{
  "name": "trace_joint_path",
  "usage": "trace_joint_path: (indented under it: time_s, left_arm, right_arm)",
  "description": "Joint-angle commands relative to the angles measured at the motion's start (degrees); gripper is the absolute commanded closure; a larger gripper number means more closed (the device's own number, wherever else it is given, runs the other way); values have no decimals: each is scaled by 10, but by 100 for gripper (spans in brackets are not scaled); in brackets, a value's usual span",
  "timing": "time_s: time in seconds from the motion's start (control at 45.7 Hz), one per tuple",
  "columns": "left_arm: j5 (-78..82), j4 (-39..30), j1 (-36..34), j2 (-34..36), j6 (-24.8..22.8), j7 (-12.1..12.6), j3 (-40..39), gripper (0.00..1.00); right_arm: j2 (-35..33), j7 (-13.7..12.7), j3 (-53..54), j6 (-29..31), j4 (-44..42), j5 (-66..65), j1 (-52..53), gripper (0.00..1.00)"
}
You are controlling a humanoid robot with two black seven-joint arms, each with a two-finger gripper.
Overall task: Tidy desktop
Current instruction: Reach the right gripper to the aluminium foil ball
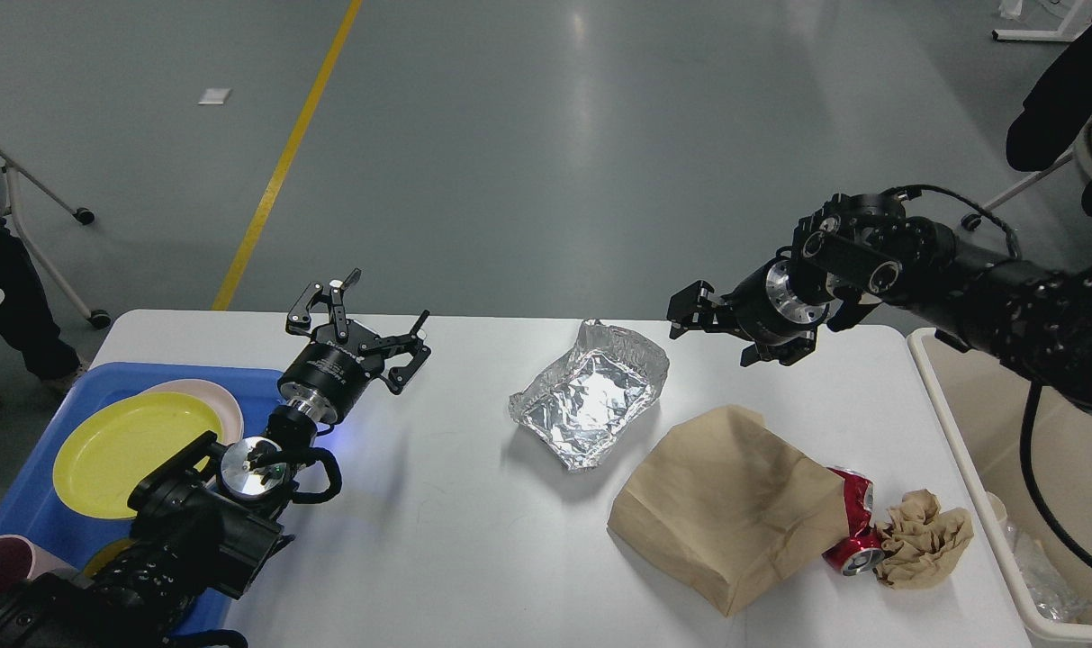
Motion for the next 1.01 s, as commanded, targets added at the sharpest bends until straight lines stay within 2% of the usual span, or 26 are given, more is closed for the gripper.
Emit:
trace_joint_path:
  time_s: [0.0, 0.35, 0.613, 0.986]
  left_arm:
    - [0, 0, 0, 0, 0, 0, 0, 3]
    - [0, 0, 0, 0, 0, 0, 0, 3]
    - [0, 0, 0, 0, 0, 0, 0, 3]
    - [0, 0, 0, 0, 0, 0, 0, 3]
  right_arm:
    - [18, 0, 27, -35, -40, 0, -45, 0]
    - [69, 3, 83, -147, -141, 0, -155, 0]
    - [85, 4, 135, -164, -145, 0, -166, 1]
    - [129, 5, 142, -170, -157, 0, -184, 1]
